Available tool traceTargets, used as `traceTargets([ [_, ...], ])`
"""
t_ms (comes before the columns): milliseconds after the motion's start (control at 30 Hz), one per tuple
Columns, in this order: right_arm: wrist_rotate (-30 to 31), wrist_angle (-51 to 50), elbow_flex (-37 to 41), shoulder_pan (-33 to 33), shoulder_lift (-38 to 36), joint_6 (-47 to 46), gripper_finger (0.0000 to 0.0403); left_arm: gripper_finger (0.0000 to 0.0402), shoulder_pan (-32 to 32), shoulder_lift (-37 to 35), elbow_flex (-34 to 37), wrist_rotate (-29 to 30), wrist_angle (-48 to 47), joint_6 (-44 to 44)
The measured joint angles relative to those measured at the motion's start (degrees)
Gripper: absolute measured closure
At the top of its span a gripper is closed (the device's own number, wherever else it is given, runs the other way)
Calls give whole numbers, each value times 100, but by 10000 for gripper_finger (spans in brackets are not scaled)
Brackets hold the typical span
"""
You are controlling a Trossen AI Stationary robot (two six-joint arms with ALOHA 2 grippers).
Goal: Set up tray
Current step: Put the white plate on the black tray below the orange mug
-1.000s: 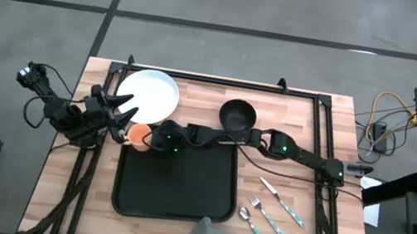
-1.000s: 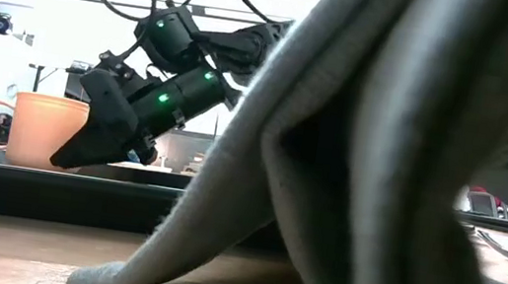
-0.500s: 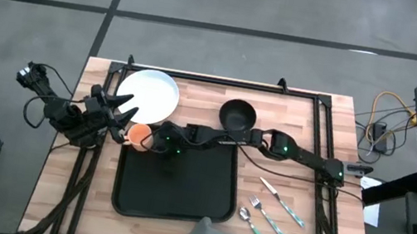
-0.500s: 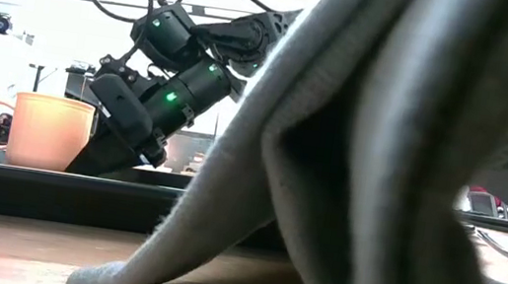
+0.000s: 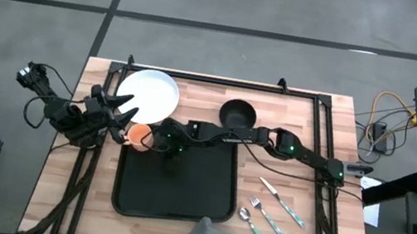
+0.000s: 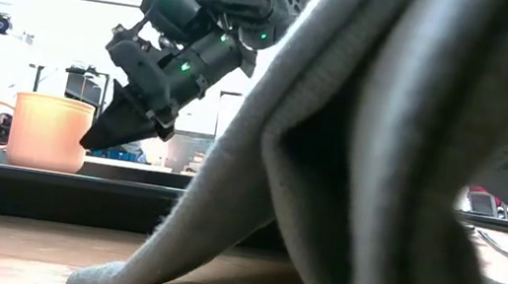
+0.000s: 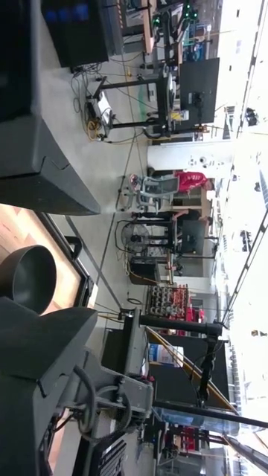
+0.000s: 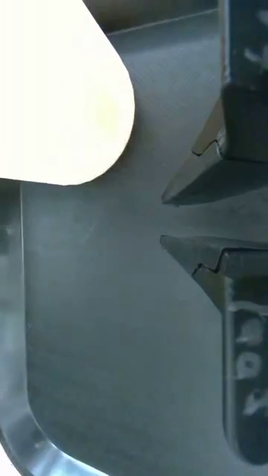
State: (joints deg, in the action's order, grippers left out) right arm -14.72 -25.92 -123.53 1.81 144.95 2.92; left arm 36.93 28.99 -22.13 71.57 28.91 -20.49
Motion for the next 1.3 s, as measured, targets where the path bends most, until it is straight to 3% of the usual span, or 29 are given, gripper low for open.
traceTargets([
  [533, 322, -818, 55, 61, -293, 1016, 335, 208, 2, 2, 2, 0, -6, 0],
  [1300, 808, -497, 35, 896, -346, 2847, 335, 208, 0, -105, -23, 6, -61, -290],
])
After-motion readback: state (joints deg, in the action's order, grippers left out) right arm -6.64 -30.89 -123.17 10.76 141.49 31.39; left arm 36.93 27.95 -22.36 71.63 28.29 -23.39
